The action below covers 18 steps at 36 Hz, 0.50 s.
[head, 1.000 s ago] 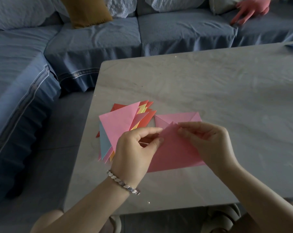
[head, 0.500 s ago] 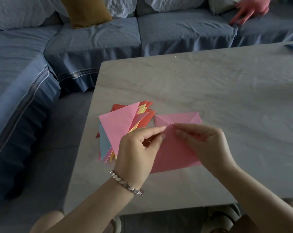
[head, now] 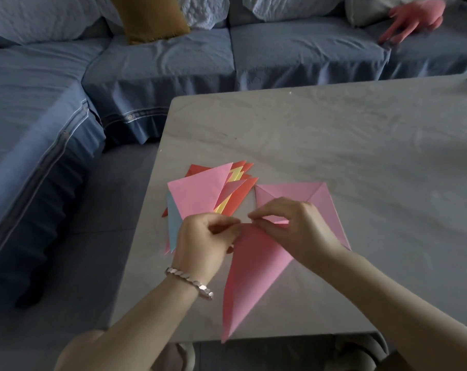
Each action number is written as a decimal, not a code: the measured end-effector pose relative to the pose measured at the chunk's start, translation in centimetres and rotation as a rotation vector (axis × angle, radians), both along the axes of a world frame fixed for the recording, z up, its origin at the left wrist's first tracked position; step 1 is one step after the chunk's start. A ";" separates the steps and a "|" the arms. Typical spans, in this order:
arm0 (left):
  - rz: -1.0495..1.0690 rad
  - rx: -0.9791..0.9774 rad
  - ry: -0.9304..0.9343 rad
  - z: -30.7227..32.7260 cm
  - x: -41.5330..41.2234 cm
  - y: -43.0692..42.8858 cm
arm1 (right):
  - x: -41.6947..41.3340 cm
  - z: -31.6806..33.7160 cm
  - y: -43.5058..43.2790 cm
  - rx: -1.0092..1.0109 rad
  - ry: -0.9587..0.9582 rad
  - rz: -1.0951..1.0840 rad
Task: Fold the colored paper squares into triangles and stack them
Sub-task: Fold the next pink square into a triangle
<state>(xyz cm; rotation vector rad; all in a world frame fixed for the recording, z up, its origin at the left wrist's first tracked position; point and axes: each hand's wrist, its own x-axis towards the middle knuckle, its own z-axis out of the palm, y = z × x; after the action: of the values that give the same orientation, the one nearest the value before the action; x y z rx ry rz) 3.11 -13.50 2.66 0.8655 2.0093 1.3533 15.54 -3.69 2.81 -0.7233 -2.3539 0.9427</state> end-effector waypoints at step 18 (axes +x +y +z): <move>0.459 -0.208 0.127 -9.0 -4.7 -1.3 | -1.2 -10.1 -4.9 0.302 -0.596 0.366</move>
<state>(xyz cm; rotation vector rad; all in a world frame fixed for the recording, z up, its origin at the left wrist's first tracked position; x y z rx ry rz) -1.55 -14.81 -6.31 0.4182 2.5018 1.3099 14.34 -8.55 -7.28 -0.5038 -3.1442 0.5207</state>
